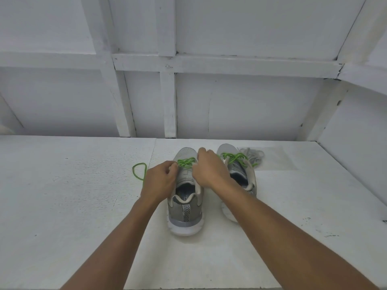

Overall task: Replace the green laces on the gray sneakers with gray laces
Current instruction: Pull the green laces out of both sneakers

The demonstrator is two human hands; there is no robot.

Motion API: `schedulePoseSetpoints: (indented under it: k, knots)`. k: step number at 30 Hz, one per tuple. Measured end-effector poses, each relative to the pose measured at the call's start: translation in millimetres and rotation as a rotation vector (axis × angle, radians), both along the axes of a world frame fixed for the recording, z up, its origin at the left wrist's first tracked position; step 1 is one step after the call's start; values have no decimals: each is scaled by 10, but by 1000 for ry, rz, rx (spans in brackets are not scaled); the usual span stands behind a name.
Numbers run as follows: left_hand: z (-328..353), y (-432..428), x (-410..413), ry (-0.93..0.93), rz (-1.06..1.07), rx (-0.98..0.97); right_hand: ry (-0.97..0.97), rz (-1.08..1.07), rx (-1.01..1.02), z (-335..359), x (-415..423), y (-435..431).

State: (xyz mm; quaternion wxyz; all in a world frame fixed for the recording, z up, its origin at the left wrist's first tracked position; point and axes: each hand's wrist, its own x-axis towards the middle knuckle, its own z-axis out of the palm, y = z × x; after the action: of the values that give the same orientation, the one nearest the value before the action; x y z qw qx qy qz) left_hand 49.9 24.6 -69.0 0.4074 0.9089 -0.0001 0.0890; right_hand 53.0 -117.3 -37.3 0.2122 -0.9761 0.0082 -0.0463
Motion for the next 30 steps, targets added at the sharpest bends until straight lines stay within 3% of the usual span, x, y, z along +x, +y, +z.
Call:
schedulePoseSetpoints:
  k: [4,8,19,26,30]
  knots:
    - [-54,-28,26,15,27,-70,-89,194,-133,52,139,106]
    - [-100,-45,32,22,62,-113,-58,304,-229,-2,245,198]
    - [-182,-80,19,-3,102,-198,-35,277,-383,-27,323,236]
    - [-225,-88,41,1,134,-238,-68,28,-342,147,407,39]
    - [-257,-90,58,-13,141,-228,-9,212,-276,16,373,181]
